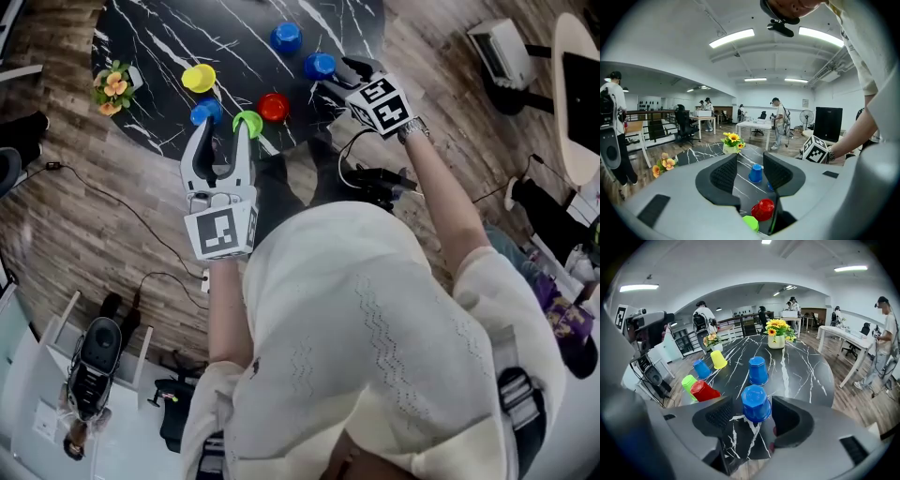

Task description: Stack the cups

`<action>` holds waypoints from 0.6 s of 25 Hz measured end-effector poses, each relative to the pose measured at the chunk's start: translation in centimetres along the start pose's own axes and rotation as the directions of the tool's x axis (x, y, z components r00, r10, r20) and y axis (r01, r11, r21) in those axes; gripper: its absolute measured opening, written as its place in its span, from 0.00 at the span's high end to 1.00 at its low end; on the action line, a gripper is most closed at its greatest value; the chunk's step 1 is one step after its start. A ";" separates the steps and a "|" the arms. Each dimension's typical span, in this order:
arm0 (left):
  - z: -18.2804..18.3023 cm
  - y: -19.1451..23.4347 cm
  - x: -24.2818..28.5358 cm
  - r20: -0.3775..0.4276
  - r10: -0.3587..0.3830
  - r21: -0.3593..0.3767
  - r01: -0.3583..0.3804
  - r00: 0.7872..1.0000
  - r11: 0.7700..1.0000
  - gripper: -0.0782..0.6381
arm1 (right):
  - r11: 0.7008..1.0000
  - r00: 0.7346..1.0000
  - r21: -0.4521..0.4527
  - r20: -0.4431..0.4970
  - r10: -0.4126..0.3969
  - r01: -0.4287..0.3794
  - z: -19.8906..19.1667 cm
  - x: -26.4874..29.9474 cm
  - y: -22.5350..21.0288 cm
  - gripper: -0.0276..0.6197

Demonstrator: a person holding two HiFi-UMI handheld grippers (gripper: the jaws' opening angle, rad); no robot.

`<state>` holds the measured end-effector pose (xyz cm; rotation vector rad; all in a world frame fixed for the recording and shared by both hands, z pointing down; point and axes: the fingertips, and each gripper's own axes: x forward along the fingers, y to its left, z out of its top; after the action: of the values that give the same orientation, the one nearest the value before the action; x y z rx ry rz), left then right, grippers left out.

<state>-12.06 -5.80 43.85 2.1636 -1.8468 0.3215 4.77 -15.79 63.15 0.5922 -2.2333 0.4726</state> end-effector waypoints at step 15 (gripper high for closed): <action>-0.9 1.0 -0.8 -0.028 0.053 -0.019 -0.053 0.998 0.998 0.64 | 0.998 0.998 -0.042 -0.039 -0.044 0.043 0.1 3.0 -0.4 0.61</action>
<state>-13.16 -4.88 44.47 2.0894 -1.8869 0.3406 3.16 -16.95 65.44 0.6034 -2.1824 0.4123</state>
